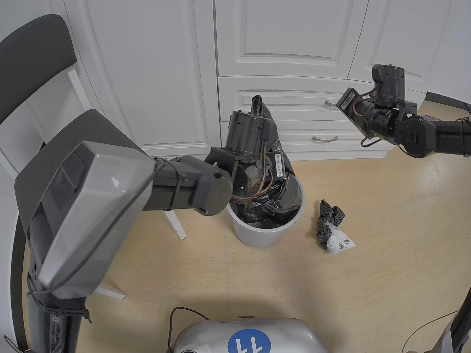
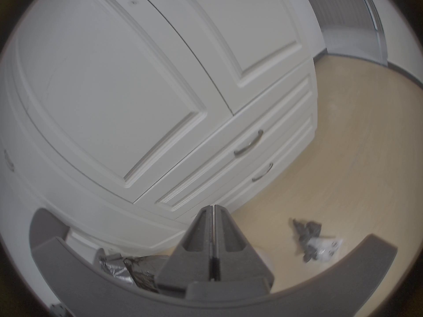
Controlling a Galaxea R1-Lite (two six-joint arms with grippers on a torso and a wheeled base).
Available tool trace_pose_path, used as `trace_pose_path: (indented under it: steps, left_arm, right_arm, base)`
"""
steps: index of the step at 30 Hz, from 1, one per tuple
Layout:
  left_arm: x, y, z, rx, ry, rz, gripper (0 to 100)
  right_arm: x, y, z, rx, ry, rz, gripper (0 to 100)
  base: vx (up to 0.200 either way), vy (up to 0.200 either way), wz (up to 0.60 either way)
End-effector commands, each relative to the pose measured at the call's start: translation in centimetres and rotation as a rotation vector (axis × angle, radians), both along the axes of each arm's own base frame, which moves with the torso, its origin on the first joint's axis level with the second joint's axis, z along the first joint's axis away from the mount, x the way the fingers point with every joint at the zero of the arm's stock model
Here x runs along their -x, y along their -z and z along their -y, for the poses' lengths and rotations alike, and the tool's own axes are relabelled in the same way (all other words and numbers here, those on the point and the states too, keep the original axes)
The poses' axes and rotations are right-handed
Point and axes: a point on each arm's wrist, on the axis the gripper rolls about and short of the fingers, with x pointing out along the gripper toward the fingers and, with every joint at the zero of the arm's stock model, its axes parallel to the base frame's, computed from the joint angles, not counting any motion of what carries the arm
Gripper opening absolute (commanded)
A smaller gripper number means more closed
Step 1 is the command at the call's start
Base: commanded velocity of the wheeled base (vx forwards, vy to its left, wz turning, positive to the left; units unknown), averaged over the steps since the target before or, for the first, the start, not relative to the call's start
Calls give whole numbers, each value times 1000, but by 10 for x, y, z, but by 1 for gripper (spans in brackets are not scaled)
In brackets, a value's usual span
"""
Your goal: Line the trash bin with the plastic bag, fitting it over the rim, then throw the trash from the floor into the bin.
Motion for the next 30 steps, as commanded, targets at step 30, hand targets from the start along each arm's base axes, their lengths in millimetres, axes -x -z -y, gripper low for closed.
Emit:
trace_pose_path:
  steps: [30]
  left_arm:
    - [-21, 61, 21, -67, -114, -130, 0]
  right_arm:
    - [-67, 127, -21, 50, -112, -91, 0]
  base:
    - [0, 0, 0]
